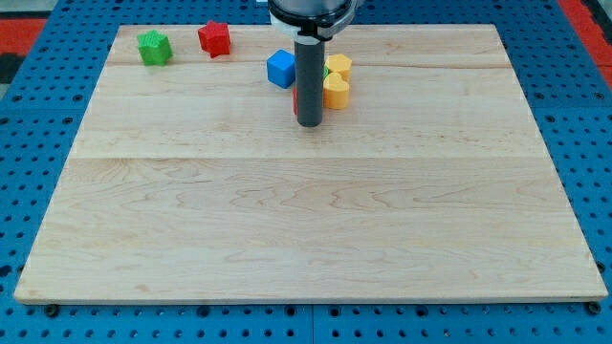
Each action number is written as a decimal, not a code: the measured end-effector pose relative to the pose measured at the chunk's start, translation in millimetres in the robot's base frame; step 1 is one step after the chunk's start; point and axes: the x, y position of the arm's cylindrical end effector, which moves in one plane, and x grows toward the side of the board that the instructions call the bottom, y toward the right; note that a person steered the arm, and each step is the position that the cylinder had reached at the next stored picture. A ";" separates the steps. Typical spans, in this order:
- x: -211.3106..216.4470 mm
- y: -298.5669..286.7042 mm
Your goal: Move the green star slightly down
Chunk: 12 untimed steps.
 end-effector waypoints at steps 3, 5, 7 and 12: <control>13.9 -6.2; -4.4 -115.9; -43.5 -227.0; -158.7 -306.2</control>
